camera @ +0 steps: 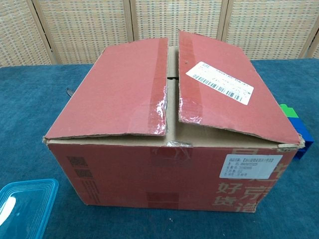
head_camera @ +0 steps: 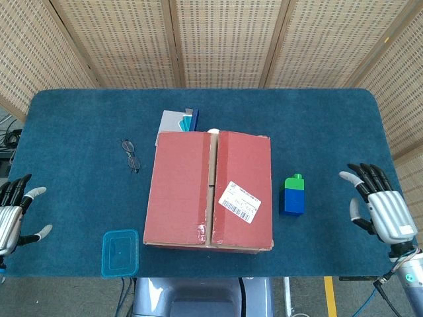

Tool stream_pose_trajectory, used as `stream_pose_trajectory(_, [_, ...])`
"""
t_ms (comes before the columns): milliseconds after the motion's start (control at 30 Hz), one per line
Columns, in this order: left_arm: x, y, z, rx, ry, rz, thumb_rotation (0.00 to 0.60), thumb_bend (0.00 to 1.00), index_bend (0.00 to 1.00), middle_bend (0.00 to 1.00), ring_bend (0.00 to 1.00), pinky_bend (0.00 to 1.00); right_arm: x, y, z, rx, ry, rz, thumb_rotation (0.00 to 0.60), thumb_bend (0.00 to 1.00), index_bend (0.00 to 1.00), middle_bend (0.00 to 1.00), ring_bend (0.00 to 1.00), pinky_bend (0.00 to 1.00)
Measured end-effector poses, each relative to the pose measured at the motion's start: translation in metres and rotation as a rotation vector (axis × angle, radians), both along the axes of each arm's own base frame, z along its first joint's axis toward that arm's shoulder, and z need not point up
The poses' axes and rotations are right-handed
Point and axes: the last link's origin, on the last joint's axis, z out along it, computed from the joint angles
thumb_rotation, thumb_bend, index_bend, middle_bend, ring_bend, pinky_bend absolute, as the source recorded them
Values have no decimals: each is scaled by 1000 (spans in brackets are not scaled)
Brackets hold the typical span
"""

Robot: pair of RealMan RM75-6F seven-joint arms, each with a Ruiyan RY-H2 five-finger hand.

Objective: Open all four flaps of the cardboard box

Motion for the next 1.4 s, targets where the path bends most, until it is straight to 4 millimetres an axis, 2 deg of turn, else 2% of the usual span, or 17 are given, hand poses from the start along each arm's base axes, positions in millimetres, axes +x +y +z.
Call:
stream_pose_trajectory(333, [-1,7,-5,-16,19,12,558,212,217,0,0,0,63,-41,-15,202,-101,211,600,994,236,192,0,0])
stream_pose_trajectory(467, [0,9,-5,-16,22,12,558,212,217,0,0,0,89,-51,-25,288,-123,280,600,1000,265,211,0,0])
stream_pose_trajectory(867, [-2,13,-6,-25,36,26,558,212,217,0,0,0,148,-64,-58,454,-97,436,600,1000,274,215,0,0])
stream_pose_trajectory(1167, [-1,16,-8,-38,39,33,559,212,217,0,0,0,177,-72,-81,526,-69,485,600,1000,275,215,0,0])
stream_pose_trajectory(1400, [-4,16,-9,-47,38,48,559,212,217,0,0,0,182,-75,-94,541,-26,499,600,1000,281,215,0,0])
